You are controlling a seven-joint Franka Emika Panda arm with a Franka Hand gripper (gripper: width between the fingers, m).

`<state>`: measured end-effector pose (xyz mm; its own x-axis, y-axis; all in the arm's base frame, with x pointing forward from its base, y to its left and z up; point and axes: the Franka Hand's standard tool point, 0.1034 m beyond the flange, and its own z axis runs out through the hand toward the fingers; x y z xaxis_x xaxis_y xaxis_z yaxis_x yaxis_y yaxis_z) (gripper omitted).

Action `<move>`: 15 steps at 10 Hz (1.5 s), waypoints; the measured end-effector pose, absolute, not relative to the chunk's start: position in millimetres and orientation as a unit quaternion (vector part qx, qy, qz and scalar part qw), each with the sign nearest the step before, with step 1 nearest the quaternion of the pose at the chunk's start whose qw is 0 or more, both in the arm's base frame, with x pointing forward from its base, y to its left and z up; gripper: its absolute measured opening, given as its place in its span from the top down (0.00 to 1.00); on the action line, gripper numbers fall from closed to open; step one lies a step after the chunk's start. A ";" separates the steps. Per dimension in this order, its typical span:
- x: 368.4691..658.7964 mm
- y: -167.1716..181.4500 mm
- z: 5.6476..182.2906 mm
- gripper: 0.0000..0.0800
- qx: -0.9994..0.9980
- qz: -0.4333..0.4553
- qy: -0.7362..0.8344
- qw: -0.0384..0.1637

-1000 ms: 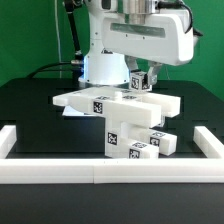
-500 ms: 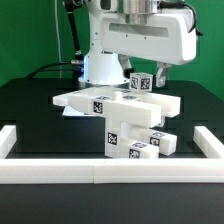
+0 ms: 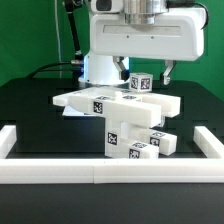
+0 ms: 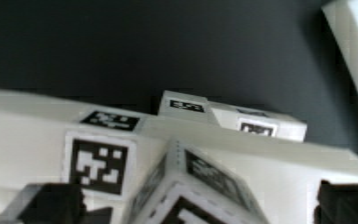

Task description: Assemble chair

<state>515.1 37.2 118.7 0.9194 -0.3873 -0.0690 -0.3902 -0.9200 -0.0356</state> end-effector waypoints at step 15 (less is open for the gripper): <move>515.5 32.1 118.6 0.64 -0.982 0.020 -0.187 0.026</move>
Offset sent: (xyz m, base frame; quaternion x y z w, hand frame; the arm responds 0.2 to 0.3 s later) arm -0.0003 0.0019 0.0011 0.0002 0.0021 -0.1363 0.9907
